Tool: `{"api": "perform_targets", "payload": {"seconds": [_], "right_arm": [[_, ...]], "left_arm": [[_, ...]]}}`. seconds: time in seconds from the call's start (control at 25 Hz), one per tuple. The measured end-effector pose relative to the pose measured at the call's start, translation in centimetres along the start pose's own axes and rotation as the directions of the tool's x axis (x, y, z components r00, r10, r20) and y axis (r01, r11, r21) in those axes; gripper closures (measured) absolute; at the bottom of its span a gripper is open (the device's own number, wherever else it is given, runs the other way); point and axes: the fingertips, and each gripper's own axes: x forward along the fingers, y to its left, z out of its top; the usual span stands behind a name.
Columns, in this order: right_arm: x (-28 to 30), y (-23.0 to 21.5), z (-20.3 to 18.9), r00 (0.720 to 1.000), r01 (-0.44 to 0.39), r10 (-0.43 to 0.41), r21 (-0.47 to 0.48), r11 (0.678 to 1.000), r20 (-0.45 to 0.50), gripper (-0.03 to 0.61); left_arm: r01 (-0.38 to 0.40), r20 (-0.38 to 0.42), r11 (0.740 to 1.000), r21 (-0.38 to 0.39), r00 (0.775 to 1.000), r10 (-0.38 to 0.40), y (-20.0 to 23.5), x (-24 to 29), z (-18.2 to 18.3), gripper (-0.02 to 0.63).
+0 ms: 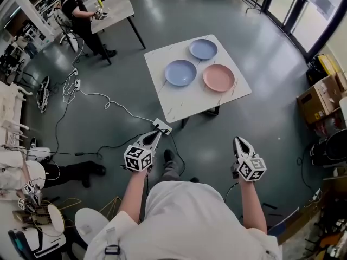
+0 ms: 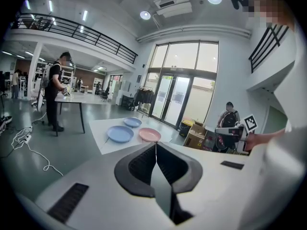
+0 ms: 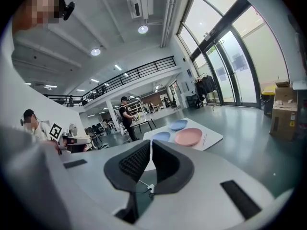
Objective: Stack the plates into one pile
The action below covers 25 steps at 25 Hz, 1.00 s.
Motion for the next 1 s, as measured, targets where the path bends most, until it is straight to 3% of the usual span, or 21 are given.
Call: {"api": "perform_targets", "payload": {"seconds": [0.28,0.48,1.0], "right_arm": [[5.6,0.6,1.3,0.999,0.033,-0.033,0.005,0.999,-0.010,0.549],[9.6,1.1,2.9,0.998,0.064,-0.064,0.003,0.998,-0.020,0.549],[18.3,2.4,5.2,0.984,0.174,-0.173,0.001,0.985,-0.027,0.549]], "left_arm": [[0.030,-0.040,0.998,0.052,0.999,-0.028,4.9,3.2,2.4,0.600],[0.054,-0.054,0.997,0.048,0.997,-0.052,8.9,5.3,4.6,0.600],[0.197,-0.116,0.978,0.064,0.975,-0.189,17.1,12.1,8.5,0.600]]}}
